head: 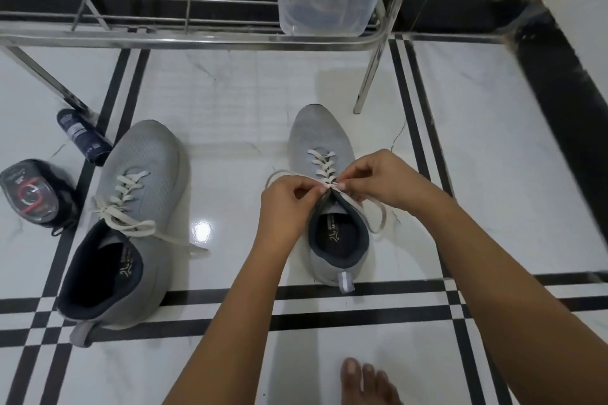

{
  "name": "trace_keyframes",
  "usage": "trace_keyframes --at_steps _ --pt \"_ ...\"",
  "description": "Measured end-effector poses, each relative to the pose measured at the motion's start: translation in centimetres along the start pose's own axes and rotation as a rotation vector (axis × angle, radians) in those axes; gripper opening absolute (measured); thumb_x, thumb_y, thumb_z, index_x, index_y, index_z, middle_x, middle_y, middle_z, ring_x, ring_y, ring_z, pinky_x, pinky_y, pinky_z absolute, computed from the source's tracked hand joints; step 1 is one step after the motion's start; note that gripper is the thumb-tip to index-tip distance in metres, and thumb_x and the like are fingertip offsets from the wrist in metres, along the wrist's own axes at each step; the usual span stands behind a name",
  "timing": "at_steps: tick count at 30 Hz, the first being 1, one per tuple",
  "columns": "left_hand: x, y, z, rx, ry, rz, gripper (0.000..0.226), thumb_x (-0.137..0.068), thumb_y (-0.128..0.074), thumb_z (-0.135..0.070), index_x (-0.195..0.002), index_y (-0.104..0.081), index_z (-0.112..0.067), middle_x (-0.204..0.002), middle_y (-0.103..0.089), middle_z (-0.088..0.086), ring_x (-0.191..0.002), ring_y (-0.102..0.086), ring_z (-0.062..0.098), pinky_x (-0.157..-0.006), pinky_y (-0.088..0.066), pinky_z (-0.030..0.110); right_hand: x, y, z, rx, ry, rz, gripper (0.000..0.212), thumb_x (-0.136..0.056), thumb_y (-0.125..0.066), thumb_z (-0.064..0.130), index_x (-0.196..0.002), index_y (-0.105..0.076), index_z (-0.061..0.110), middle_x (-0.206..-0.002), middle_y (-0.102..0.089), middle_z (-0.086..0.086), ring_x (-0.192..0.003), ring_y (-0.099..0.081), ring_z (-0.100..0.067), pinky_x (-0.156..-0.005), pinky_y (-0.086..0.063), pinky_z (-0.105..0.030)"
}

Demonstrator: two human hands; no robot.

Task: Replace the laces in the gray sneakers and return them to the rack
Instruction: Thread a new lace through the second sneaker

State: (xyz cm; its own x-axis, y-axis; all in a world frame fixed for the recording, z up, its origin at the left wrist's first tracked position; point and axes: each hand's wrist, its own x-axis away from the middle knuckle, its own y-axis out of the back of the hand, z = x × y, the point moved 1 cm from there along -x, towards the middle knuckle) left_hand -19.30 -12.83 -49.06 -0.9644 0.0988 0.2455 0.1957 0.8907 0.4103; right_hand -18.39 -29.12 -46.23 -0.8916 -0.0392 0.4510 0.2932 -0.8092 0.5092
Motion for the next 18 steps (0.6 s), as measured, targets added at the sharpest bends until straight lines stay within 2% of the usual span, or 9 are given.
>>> trace_keyframes --at_steps 4,6,9,12,14,16,18 --pt "-0.5 -0.1 -0.7 -0.118 -0.079 0.06 0.006 -0.083 -0.067 -0.015 -0.084 -0.07 -0.01 -0.072 -0.056 -0.01 -0.064 -0.053 0.001 -0.06 -0.04 0.007 -0.2 -0.3 0.4 0.199 0.048 -0.017 0.007 -0.082 -0.069 0.014 -0.089 -0.071 0.011 -0.072 -0.064 0.004 -0.068 -0.058 -0.01 -0.073 -0.05 -0.025" --pt "-0.7 -0.3 -0.9 -0.154 -0.09 0.076 0.003 -0.081 -0.066 -0.012 -0.081 -0.065 -0.009 -0.075 -0.056 -0.004 -0.067 -0.052 0.008 -0.058 -0.039 0.013 -0.1 -0.7 0.6 0.261 0.077 -0.015 0.005 -0.083 -0.065 0.014 -0.088 -0.066 0.012 -0.072 -0.059 0.005 -0.071 -0.056 -0.011 -0.069 -0.047 -0.024" --pt "-0.6 -0.6 -0.1 -0.018 -0.018 0.059 0.008 -0.08 -0.065 -0.011 -0.076 -0.059 -0.014 -0.068 -0.056 -0.008 -0.06 -0.052 0.001 -0.053 -0.038 0.007 0.1 -1.4 0.2 0.281 0.071 -0.025 0.004 -0.085 -0.059 0.016 -0.085 -0.057 0.013 -0.071 -0.054 0.005 -0.069 -0.052 -0.014 -0.061 -0.041 -0.025" --pt "-0.2 -0.6 0.5 0.159 0.051 0.01 0.011 -0.084 -0.064 -0.015 -0.075 -0.058 -0.019 -0.071 -0.059 -0.008 -0.061 -0.054 -0.002 -0.06 -0.044 0.011 0.2 -1.9 -0.8 0.117 -0.016 -0.072 0.007 -0.088 -0.058 0.019 -0.085 -0.056 0.013 -0.07 -0.053 0.004 -0.065 -0.049 -0.011 -0.062 -0.04 -0.026" --pt "-0.1 -0.8 0.7 0.162 0.026 0.01 0.008 -0.086 -0.063 -0.019 -0.08 -0.059 -0.021 -0.077 -0.062 -0.009 -0.071 -0.057 0.0 -0.07 -0.048 0.017 0.4 -1.9 -1.3 -0.03 -0.043 -0.109 0.007 -0.089 -0.059 0.019 -0.085 -0.058 0.013 -0.07 -0.057 0.003 -0.066 -0.053 -0.011 -0.069 -0.048 -0.032" --pt "0.2 -0.8 0.9 0.174 0.012 -0.004 0.005 -0.084 -0.066 -0.025 -0.084 -0.062 -0.022 -0.086 -0.065 -0.007 -0.08 -0.061 0.003 -0.076 -0.05 0.018 0.8 -1.4 -1.4 -0.188 -0.064 -0.106 0.012 -0.085 -0.067 0.023 -0.087 -0.06 0.013 -0.073 -0.061 -0.001 -0.068 -0.058 -0.014 -0.075 -0.054 -0.037" --pt "0.5 -1.0 1.3 0.17 -0.005 -0.026 0.016 -0.081 -0.07 -0.028 -0.094 -0.065 -0.02 -0.098 -0.066 -0.005 -0.091 -0.061 0.004 -0.083 -0.05 0.019 1.0 -0.9 -1.4 -0.19 -0.078 -0.059 0.024 -0.076 -0.076 0.027 -0.087 -0.058 0.016 -0.075 -0.06 -0.003 -0.07 -0.06 -0.016 -0.074 -0.054 -0.034"
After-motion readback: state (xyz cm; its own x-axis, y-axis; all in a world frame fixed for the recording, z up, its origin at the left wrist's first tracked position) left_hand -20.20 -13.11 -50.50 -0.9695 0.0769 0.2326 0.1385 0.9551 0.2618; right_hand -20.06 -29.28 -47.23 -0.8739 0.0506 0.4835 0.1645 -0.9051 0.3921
